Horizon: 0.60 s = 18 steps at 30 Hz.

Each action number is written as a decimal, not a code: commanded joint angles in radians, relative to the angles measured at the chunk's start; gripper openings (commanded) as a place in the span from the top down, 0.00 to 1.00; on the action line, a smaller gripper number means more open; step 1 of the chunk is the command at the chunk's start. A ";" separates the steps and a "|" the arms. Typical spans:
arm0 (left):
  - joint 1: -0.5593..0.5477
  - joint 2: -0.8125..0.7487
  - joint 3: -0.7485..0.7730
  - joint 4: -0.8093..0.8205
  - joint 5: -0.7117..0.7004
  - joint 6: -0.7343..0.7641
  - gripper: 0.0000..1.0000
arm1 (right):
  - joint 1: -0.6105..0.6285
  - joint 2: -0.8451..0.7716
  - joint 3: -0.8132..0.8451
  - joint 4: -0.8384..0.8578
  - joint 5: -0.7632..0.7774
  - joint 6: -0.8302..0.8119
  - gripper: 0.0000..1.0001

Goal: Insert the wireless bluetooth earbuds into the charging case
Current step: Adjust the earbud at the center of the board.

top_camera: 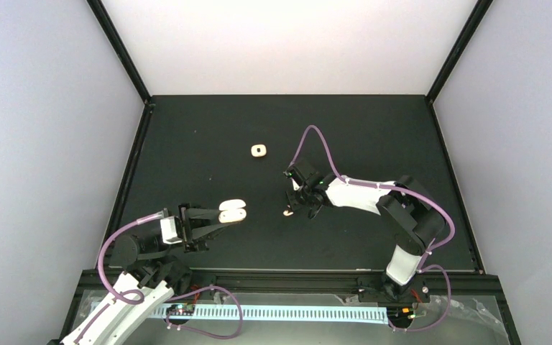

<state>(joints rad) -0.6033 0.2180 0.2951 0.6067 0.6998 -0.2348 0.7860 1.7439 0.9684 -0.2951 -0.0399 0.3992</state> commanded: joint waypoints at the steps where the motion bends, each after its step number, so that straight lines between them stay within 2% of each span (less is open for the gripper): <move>1: 0.004 -0.009 0.022 -0.011 -0.004 0.017 0.98 | 0.008 -0.018 0.014 -0.044 0.050 -0.029 0.91; 5: 0.004 -0.011 0.022 -0.017 -0.003 0.019 0.99 | 0.008 -0.042 0.011 -0.066 0.087 -0.079 0.93; 12: 0.004 0.003 0.022 -0.010 0.001 0.018 0.99 | 0.009 -0.082 0.017 -0.138 0.239 -0.244 0.95; 18: 0.004 0.005 0.022 -0.018 0.005 0.018 0.98 | 0.008 -0.141 -0.003 -0.118 0.271 -0.267 0.99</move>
<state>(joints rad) -0.6033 0.2180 0.2951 0.5911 0.7002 -0.2348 0.7906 1.6608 0.9699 -0.4168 0.1623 0.1837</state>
